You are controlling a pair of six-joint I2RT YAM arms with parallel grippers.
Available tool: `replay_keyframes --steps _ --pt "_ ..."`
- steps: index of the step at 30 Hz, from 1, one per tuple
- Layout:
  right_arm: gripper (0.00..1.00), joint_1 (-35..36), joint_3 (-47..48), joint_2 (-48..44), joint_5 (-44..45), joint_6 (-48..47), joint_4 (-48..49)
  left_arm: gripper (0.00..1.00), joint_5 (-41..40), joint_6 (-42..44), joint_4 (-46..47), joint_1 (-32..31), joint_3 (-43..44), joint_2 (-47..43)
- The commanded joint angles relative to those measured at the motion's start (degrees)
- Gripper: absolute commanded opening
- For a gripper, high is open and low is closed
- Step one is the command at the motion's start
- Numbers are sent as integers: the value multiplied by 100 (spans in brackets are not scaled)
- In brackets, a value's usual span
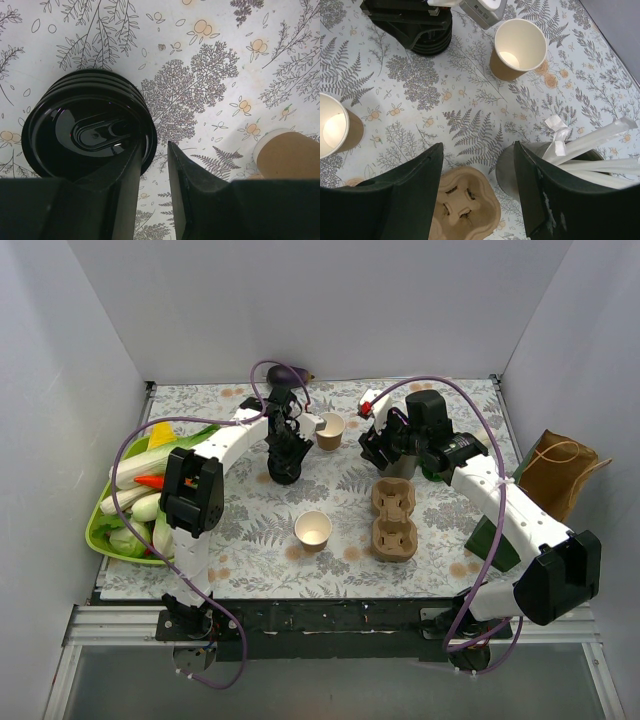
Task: Pack the takeout coffee
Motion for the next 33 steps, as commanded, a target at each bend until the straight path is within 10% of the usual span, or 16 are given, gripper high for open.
replay_keyframes --steps 1,23,33 --pt "66 -21 -36 -92 -30 23 201 26 -35 13 -66 -34 -10 -5" --pt "66 -21 16 -48 -82 32 157 0 -124 -163 -769 -43 1071 -329" --pt "66 -21 -18 -83 -196 102 25 0 1855 -1199 -277 98 800 -1296"
